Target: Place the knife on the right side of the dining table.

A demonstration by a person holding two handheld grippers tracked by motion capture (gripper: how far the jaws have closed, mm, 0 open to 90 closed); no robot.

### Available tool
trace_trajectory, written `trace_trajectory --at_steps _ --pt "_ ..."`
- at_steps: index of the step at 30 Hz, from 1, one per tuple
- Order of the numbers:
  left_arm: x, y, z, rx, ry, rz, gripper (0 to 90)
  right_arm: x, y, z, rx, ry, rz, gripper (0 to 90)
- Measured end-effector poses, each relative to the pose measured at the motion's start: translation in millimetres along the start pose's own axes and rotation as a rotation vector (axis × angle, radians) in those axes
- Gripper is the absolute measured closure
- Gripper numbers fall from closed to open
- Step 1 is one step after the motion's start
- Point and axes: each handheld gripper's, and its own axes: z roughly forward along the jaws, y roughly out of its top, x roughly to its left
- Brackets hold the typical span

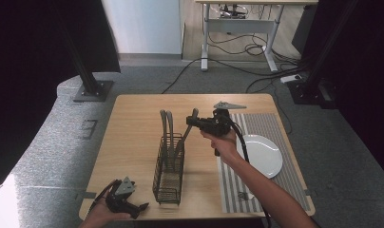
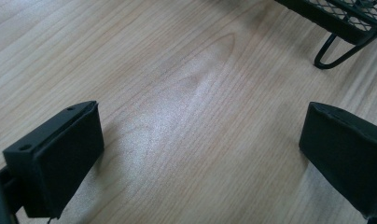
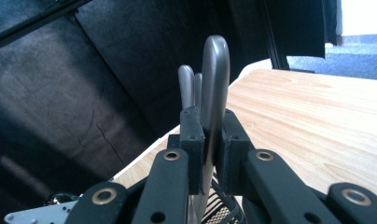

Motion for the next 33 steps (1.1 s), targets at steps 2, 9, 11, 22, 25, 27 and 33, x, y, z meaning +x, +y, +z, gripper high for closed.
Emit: trace_trajectory --at_steps 2,9,11,22,25,27,33 --pt "0.0 0.0 -0.1 0.001 0.0 0.0 0.0 1.3 3.3 -7.5 -0.028 -0.003 -0.003 82.8" --pt "0.0 0.0 0.0 0.0 -0.001 0.001 0.0 11.0 25.0 -38.7 -0.125 -0.013 -0.054 82.9" --pt "0.0 0.0 0.0 0.0 -0.001 0.0 0.0 12.2 28.0 -43.1 -0.137 -0.013 -0.059 82.9" --pt "0.0 0.0 0.0 -0.001 -0.001 -0.001 0.0 8.3 40.6 -78.1 -0.207 -0.062 -0.087 82.9" --pt "0.0 0.0 0.1 -0.001 -0.001 -0.001 0.0 1.4 36.8 -79.0 -0.2 -0.077 -0.075 82.9" --pt "0.0 0.0 0.1 -0.001 -0.001 -0.001 0.0 -5.5 31.3 -76.2 -0.189 -0.088 -0.063 82.9" --pt "-0.1 0.0 0.1 -0.002 0.0 -0.002 0.0 -17.5 21.4 -68.8 -0.177 -0.098 -0.04 82.9"
